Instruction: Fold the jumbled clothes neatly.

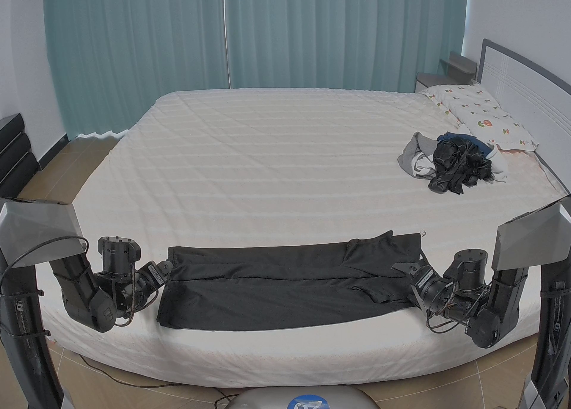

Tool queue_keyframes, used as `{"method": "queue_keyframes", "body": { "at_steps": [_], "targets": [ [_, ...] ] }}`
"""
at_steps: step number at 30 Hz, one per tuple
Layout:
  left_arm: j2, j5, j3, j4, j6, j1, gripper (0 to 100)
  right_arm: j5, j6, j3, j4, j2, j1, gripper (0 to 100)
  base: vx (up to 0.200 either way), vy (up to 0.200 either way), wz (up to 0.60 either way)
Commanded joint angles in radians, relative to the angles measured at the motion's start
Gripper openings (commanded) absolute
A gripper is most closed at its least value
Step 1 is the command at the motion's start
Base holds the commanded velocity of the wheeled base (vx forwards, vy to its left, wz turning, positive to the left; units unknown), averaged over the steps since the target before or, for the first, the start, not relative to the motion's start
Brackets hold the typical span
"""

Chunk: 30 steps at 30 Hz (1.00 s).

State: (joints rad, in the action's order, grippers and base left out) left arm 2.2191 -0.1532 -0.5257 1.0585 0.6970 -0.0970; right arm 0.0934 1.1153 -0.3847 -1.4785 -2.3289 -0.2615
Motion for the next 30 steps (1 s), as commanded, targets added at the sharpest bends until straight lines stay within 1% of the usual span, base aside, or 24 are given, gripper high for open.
{"method": "queue_keyframes", "body": {
  "at_steps": [1,6,10,15,19,24,27,28,30],
  "targets": [
    [0.004,-0.002,0.004,0.001,-0.002,0.002,100,-0.009,-0.002,0.003,-0.008,-0.038,-0.005,100,0.000,0.000,0.00],
    [0.004,-0.002,0.004,0.001,-0.002,0.003,100,-0.021,0.000,0.009,-0.008,-0.036,-0.007,100,0.000,0.000,0.00],
    [0.010,-0.002,0.004,0.001,-0.002,0.003,100,-0.047,0.000,0.033,-0.011,-0.030,-0.008,100,0.000,0.000,0.00],
    [0.017,0.018,0.004,0.001,-0.004,0.019,100,-0.060,-0.003,0.079,-0.068,-0.032,-0.039,100,0.000,0.000,0.00],
    [0.016,0.020,0.004,0.001,-0.004,0.025,100,-0.060,-0.003,0.066,-0.072,-0.061,-0.035,100,0.000,0.000,0.00],
    [0.016,0.020,0.004,0.003,-0.005,0.023,100,-0.087,-0.005,0.020,-0.071,-0.081,-0.035,100,0.000,0.000,0.00],
    [0.016,0.020,0.004,0.003,-0.005,0.025,100,-0.087,-0.005,0.013,-0.071,-0.086,-0.033,100,0.000,0.000,0.00],
    [0.016,0.020,0.004,0.003,-0.005,0.025,100,-0.089,-0.005,0.013,-0.071,-0.086,-0.035,0,0.000,0.000,0.00],
    [0.016,0.020,0.004,0.008,-0.005,0.025,100,-0.090,-0.005,0.012,-0.066,-0.086,-0.035,0,0.000,0.000,0.00]
  ]
}}
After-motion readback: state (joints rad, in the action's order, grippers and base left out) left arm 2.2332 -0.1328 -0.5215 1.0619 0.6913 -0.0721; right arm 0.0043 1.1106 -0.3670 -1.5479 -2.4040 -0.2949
